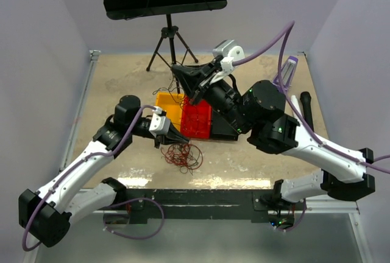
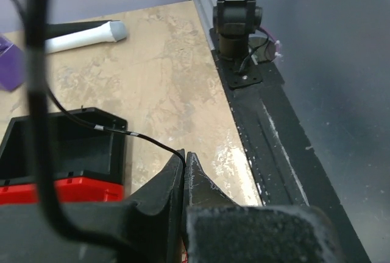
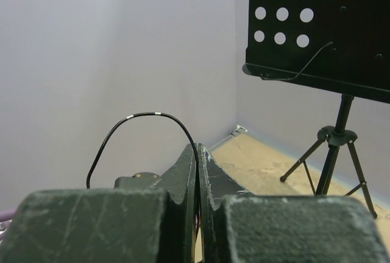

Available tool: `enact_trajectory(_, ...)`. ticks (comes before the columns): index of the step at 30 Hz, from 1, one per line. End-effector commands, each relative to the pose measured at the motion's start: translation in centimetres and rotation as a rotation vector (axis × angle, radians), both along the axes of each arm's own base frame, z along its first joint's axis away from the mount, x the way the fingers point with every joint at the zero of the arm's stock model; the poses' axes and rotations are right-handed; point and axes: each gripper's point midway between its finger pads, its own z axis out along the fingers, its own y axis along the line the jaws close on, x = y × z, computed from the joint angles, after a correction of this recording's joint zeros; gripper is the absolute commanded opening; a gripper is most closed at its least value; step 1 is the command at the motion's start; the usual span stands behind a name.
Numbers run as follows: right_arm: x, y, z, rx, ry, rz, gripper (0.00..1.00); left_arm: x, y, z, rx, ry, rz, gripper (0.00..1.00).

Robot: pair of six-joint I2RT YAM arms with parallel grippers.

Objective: Untangle the cables
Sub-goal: Place the cable in the bin.

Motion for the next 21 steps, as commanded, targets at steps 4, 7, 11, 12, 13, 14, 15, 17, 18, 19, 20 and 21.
enact_trajectory(4, -0.6, -1.8, -0.4, 0.048, 0.039, 0.005, 0.0, 2.4, 0.1, 5.2, -0.065, -0.182, 0.132, 0.0)
enact_trajectory(7, -0.6, -1.2, -3.3, 0.008, 0.085, 0.013, 0.13, 3.2, 0.4, 9.7, -0.132, -0.235, 0.202, 0.0)
enact_trajectory(11, -1.3, -0.6, -7.5, -0.029, 0.154, 0.063, 0.69, 3.2, 1.3, 16.4, -0.244, -0.319, 0.266, 0.0)
enact_trajectory(12, -1.3, -0.9, -8.4, -0.031, 0.173, 0.06, 0.78, 3.0, 1.5, 17.5, -0.264, -0.33, 0.283, 0.0)
enact_trajectory(13, -1.3, -0.9, -9.9, -0.047, 0.195, 0.056, 0.84, 2.8, 1.8, 18.5, -0.282, -0.346, 0.293, 0.0)
enact_trajectory(14, -1.5, -1.2, -10.7, -0.049, 0.21, 0.062, 0.87, 2.5, 2.1, 19.6, -0.304, -0.369, 0.305, 0.0)
enact_trajectory(15, -1.6, -1.4, -11.5, -0.055, 0.22, 0.064, 0.88, 2.3, 2.4, 20.4, -0.321, -0.383, 0.321, 0.0)
enact_trajectory(17, -1.6, -1.7, -13.5, -0.067, 0.254, 0.055, 0.89, 1.9, 3.0, 22.1, -0.353, -0.42, 0.35, 0.0)
enact_trajectory(18, -1.7, -1.7, -14.3, -0.073, 0.266, 0.057, 0.9, 1.7, 3.3, 23.0, -0.368, -0.44, 0.364, 0.0)
enact_trajectory(19, -1.8, -1.8, -15.1, -0.076, 0.281, 0.056, 0.9, 1.6, 3.7, 23.8, -0.38, -0.457, 0.379, 0.0)
enact_trajectory(20, -1.9, -1.9, -15.7, -0.076, 0.292, 0.064, 0.9, 1.4, 3.9, 24.7, -0.394, -0.477, 0.389, 0.0)
enact_trajectory(21, -2.0, -1.8, -16.5, -0.079, 0.302, 0.07, 0.9, 1.2, 4.2, 25.4, -0.406, -0.494, 0.398, 0.0)
